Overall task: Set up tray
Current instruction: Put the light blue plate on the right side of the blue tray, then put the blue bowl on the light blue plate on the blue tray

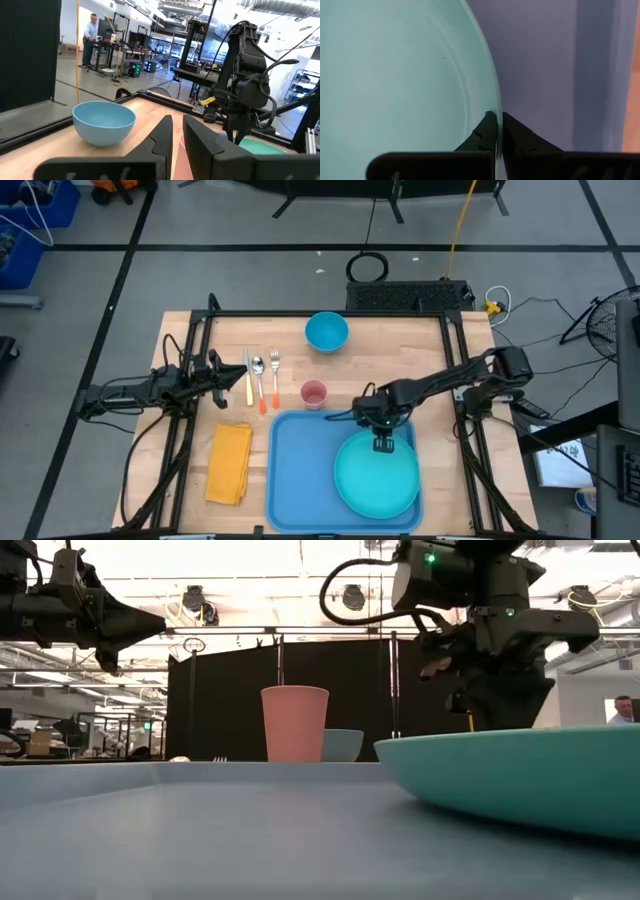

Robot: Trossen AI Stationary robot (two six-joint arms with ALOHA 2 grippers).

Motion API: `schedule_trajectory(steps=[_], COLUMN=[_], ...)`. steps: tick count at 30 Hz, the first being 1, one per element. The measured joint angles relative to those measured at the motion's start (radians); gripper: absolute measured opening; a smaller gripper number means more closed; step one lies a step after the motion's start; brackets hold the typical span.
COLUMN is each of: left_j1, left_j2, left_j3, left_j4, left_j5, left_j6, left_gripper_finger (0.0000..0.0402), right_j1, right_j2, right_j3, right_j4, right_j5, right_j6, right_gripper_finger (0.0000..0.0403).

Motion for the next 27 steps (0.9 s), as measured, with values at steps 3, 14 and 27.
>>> schedule_trajectory(steps=[3, 14, 27], left_j1=[0.000, 0.000, 0.000], left_j2=[0.000, 0.000, 0.000], left_j3=[0.000, 0.000, 0.000], left_j4=[0.000, -0.018, -0.017], left_j5=[0.001, 0.002, 0.002], left_j6=[-0.001, 0.007, 0.009], left_gripper_finger=[0.0047, 0.0047, 0.0047], right_j1=[0.001, 0.000, -0.004], right_j2=[0.000, -0.027, -0.282], right_j3=[0.000, 0.000, -0.002], right_j4=[0.003, -0.025, 0.017], right_j5=[0.012, 0.006, 0.131], right_j6=[0.000, -0.045, -0.146], right_gripper_finger=[0.0000, 0.0044, 0.0117])
